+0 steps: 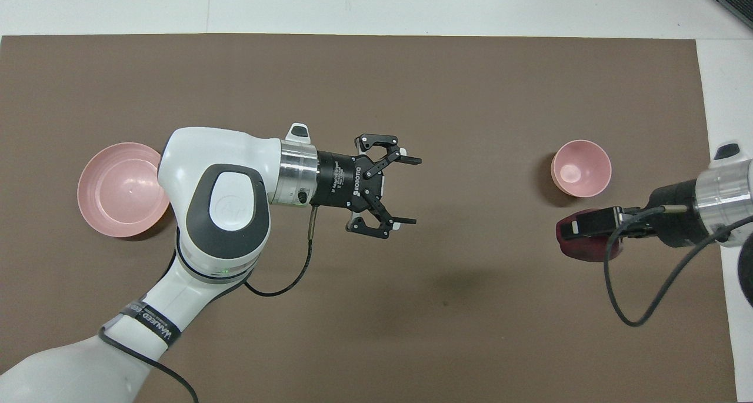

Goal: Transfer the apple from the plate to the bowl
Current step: 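Open the left gripper and withdraw while the right gripper carries the apple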

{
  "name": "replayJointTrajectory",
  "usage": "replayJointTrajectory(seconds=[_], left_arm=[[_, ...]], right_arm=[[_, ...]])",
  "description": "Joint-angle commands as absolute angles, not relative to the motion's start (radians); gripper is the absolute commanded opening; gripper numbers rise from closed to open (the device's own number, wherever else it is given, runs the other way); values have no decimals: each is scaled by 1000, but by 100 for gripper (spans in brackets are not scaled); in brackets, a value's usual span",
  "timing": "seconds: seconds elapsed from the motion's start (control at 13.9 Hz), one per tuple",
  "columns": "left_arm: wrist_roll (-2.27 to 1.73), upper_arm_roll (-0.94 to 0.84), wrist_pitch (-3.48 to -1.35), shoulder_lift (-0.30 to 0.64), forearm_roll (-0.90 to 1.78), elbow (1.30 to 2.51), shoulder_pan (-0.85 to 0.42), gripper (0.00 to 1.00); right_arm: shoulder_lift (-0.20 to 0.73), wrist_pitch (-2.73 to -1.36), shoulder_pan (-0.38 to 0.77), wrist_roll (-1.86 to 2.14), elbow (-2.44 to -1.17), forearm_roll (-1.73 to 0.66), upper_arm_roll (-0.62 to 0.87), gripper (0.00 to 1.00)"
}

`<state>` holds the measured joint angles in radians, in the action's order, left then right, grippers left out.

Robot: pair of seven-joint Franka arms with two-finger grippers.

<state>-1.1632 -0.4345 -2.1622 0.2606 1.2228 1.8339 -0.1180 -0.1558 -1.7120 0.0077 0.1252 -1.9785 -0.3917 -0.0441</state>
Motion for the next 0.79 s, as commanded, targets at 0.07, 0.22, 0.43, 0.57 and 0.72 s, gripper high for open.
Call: replayJointTrajectory(seconds=[0.07, 0.22, 0.43, 0.57, 0.72], left_arm=[[-1105, -440, -2140, 265, 979, 1841, -51, 100], [-1050, -440, -2138, 271, 847, 1839, -16, 100], [-1012, -440, -2108, 262, 598, 1827, 26, 100], [-971, -440, -2045, 253, 447, 1801, 63, 100], [-852, -440, -1993, 241, 394, 1778, 103, 100]], right_arm=[[-60, -1859, 12, 265, -1944, -202, -38, 0], [24, -1919, 31, 282, -1892, -92, -38, 0], [127, -2026, 72, 282, -1841, 64, -38, 0], [165, -2097, 75, 282, -1841, 145, -38, 0], [210, -2161, 75, 279, -1841, 221, -38, 0]])
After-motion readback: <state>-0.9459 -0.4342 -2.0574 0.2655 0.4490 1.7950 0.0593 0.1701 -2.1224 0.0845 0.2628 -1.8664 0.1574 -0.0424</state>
